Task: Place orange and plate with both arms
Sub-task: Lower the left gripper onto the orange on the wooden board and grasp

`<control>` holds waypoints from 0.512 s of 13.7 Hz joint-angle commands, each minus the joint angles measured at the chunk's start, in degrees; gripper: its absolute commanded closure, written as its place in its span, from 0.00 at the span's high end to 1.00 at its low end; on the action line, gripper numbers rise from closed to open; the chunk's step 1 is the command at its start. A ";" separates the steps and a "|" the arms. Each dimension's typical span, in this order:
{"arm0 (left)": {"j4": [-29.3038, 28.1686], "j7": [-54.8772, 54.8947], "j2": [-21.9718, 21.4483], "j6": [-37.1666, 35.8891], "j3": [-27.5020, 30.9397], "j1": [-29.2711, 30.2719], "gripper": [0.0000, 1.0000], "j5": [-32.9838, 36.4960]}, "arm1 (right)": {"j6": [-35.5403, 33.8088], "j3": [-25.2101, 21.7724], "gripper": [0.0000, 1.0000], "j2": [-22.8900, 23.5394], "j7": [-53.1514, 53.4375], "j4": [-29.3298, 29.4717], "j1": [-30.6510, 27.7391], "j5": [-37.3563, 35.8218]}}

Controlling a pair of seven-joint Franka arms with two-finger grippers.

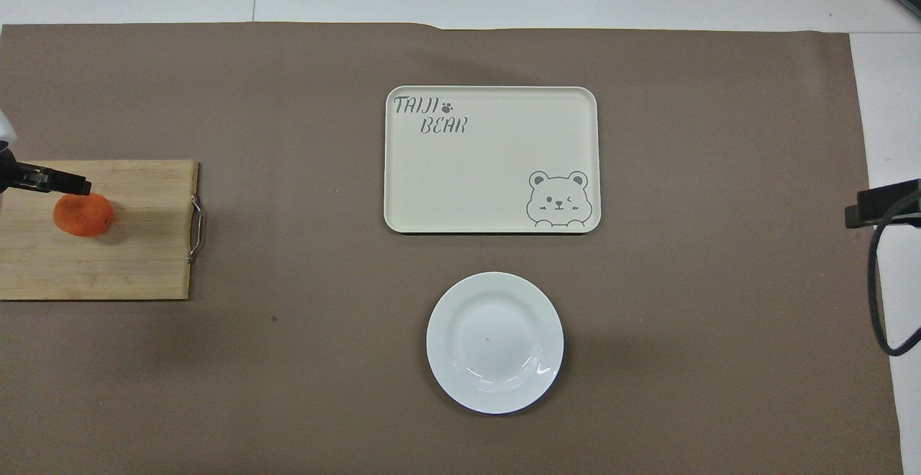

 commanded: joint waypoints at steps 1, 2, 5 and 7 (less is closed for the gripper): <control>-0.96 1.75 1.56 3.10 -0.47 1.09 1.00 -0.98 | -0.21 0.21 1.00 -1.26 -0.58 -1.39 -0.54 0.93; -1.83 1.75 1.74 3.72 -0.47 1.09 1.00 -0.98 | -0.21 0.21 1.00 -1.26 -0.58 -1.30 -0.54 0.93; -6.40 1.83 1.31 6.80 -0.47 1.00 1.00 -0.98 | -0.12 0.21 1.00 -1.26 -0.58 -1.30 -0.54 0.93; -8.77 1.48 0.26 6.71 -0.47 0.74 1.00 -0.98 | -0.21 0.21 1.00 -1.26 -0.58 -1.30 -0.54 0.93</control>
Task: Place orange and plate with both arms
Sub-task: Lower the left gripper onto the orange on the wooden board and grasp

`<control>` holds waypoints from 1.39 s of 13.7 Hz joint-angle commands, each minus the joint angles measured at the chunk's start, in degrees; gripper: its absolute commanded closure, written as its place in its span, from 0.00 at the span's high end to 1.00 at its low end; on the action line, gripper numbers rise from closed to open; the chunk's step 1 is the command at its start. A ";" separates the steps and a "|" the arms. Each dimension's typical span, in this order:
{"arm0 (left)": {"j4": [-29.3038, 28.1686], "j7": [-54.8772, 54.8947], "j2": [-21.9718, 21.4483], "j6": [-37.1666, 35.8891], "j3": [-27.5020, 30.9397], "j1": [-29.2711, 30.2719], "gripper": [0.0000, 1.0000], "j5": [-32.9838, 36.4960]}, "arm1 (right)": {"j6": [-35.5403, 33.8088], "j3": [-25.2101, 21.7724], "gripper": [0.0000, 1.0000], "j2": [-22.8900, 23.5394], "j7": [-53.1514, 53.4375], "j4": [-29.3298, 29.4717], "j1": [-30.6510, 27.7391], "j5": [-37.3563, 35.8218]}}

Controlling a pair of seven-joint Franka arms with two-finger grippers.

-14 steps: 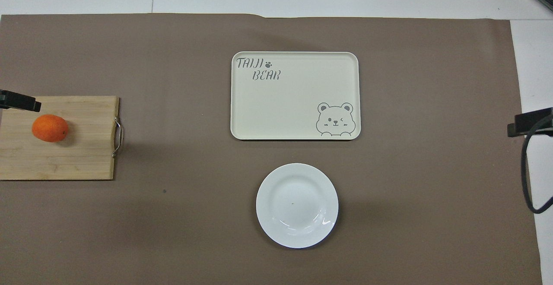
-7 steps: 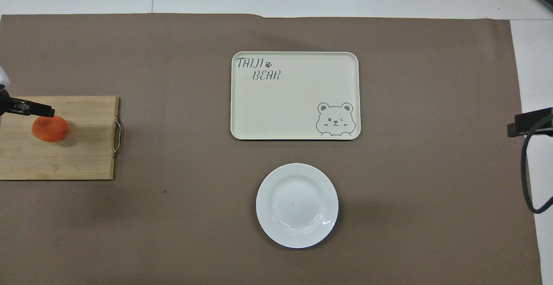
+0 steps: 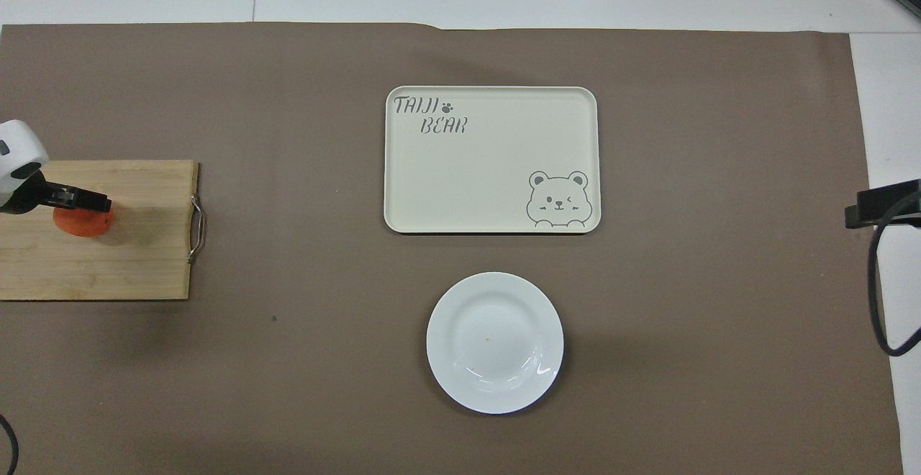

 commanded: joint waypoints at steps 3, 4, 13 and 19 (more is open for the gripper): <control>-4.54 1.22 -2.68 2.08 0.04 0.39 1.00 -0.96 | -0.12 0.21 1.00 -1.26 -0.58 -1.30 -0.54 0.93; -4.54 1.05 -2.77 2.08 0.04 0.57 1.00 -0.96 | -0.12 0.21 1.00 -1.26 -0.58 -1.39 -0.54 0.93; -3.23 0.96 -4.61 -1.16 -0.14 -1.54 0.00 -0.87 | -0.21 0.21 1.00 -1.26 -0.58 -1.39 -0.54 0.93; -3.14 0.08 -7.60 -2.13 -0.66 -7.51 0.00 -0.87 | -0.12 0.21 1.00 -1.26 -0.58 -1.30 -0.54 0.93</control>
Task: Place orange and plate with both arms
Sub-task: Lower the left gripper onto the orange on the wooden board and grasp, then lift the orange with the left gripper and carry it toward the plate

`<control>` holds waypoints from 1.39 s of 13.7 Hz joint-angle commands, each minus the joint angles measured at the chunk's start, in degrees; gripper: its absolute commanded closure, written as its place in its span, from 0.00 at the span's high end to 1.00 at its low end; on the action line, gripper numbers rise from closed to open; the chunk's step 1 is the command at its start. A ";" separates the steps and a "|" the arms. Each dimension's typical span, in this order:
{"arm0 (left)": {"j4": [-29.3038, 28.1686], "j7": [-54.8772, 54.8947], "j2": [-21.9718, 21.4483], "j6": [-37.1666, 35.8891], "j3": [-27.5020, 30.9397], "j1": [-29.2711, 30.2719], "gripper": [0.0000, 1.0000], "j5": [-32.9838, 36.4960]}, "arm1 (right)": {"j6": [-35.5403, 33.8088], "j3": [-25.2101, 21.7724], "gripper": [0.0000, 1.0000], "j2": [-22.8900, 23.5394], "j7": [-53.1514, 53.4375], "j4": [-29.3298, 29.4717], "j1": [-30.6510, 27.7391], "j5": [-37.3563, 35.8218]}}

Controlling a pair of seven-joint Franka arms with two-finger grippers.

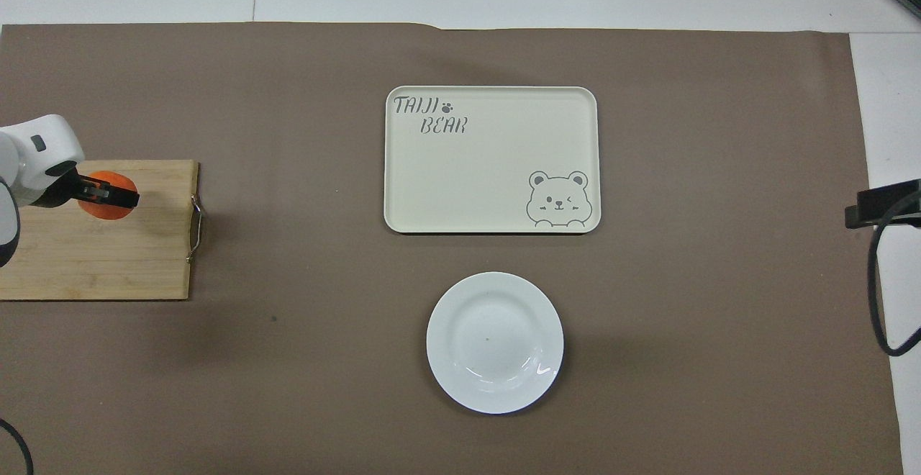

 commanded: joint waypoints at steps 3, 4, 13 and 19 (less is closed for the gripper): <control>-1.03 0.39 -3.64 -4.02 0.56 -4.17 0.00 -0.86 | -0.21 0.21 1.00 -1.33 -0.58 -1.28 -0.54 0.93; -0.86 0.12 -3.99 -4.02 0.56 -5.31 0.00 -0.86 | -0.21 0.21 1.00 -1.33 -0.58 -1.37 -0.54 0.84; -1.12 -19.46 -9.26 -8.94 0.56 -19.11 0.00 -0.95 | -0.21 0.21 1.00 -1.24 -0.58 -1.37 -0.54 0.93; -1.12 -28.61 -10.85 -11.94 0.56 -26.14 0.00 -0.95 | -0.12 0.21 1.00 -1.24 -0.58 -1.28 -0.54 0.84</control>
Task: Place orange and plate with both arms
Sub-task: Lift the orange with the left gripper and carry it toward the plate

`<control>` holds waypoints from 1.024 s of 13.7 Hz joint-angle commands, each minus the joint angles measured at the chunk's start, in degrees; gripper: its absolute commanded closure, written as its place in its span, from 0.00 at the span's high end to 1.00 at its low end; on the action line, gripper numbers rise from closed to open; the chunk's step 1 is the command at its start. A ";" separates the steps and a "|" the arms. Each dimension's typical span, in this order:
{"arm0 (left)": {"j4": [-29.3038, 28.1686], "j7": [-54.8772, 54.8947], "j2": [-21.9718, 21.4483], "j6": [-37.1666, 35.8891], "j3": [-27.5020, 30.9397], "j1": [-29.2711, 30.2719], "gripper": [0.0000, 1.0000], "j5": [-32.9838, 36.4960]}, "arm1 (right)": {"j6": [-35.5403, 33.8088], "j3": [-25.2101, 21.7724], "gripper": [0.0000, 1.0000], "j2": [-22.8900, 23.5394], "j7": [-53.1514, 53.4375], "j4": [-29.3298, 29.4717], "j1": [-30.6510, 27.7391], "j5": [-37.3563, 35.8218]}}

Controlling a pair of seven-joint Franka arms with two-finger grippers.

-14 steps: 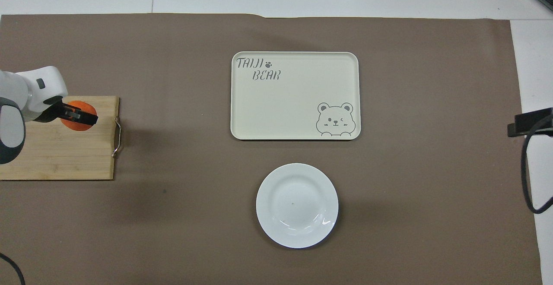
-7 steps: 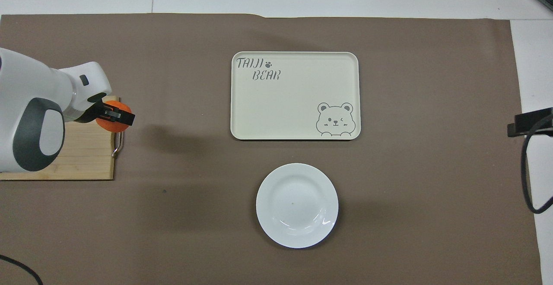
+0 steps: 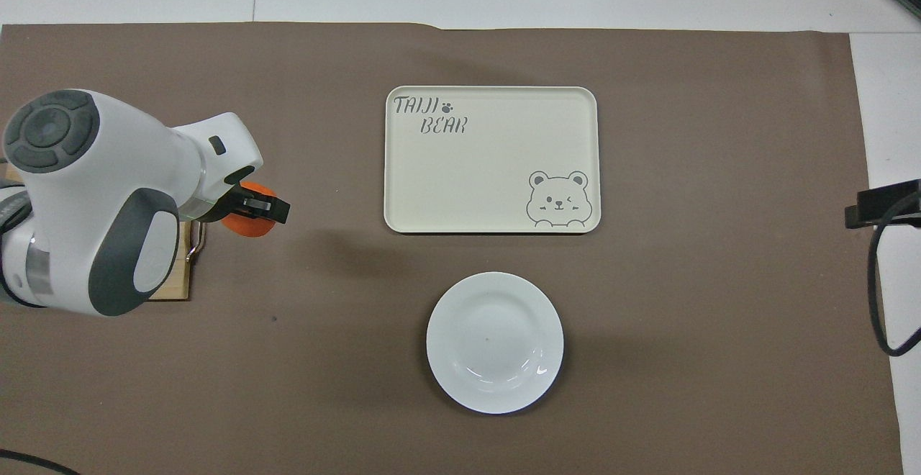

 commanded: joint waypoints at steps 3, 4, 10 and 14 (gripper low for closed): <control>-0.96 -5.89 -2.12 -0.70 0.98 -5.07 0.00 -2.19 | -0.21 0.21 1.00 -1.22 -0.58 -1.34 -0.54 0.93; -0.96 -6.94 -2.29 -0.70 1.06 -6.04 0.00 -2.72 | -0.12 0.21 1.00 -1.22 -0.58 -1.26 -0.54 0.93; -1.22 -11.00 -2.82 -0.53 0.89 -10.25 0.00 -4.04 | -0.21 0.21 1.00 -1.22 -0.58 -1.34 -0.54 0.93; -1.23 -11.17 -2.91 -0.44 0.89 -12.37 0.00 -7.46 | -0.12 0.21 1.00 -1.22 -0.58 -1.26 -0.54 0.93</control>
